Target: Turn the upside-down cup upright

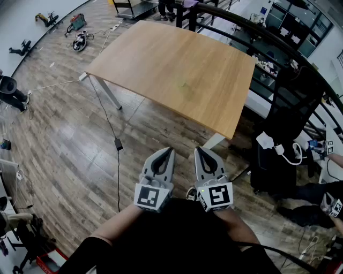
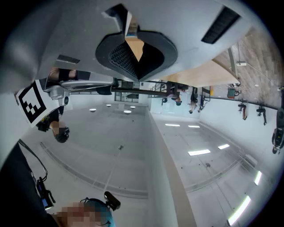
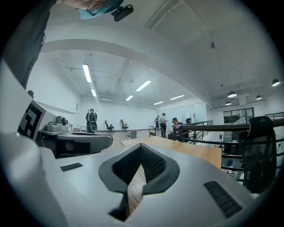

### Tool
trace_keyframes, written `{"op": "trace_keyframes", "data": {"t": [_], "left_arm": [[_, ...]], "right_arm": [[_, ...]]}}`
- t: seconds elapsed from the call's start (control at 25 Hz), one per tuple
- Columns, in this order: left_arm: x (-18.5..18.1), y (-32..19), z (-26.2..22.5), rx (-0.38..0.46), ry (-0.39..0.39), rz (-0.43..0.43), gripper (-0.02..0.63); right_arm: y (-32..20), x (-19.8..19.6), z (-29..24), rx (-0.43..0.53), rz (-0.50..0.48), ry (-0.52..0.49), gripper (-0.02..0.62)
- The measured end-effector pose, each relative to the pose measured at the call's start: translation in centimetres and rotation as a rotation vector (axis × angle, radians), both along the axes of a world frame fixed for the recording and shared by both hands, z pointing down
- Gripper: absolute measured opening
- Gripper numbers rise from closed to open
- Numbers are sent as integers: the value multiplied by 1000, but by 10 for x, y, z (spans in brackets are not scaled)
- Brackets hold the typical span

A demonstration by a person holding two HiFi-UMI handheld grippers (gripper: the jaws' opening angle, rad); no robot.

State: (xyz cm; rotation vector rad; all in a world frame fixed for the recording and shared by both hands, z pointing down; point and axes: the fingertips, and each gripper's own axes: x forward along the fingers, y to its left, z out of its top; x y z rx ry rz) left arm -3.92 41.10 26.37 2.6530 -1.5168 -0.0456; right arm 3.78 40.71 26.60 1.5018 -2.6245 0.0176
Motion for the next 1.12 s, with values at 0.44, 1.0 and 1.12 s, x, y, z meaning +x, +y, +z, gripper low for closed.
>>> {"op": "trace_keyframes", "data": {"t": [0.44,1.0,1.12], "left_arm": [[-27,-42,16,-32,-19,41,6],[1,-273,54,-65,-53,-50,6],[-1,-317,68,-69,-52,-66,6]], "right_arm": [[-45,-23,16,-52,71,-42,14],[-281,4,61,-93,-47,5,17],[-325,1,79,-121,-65,37,17]]}}
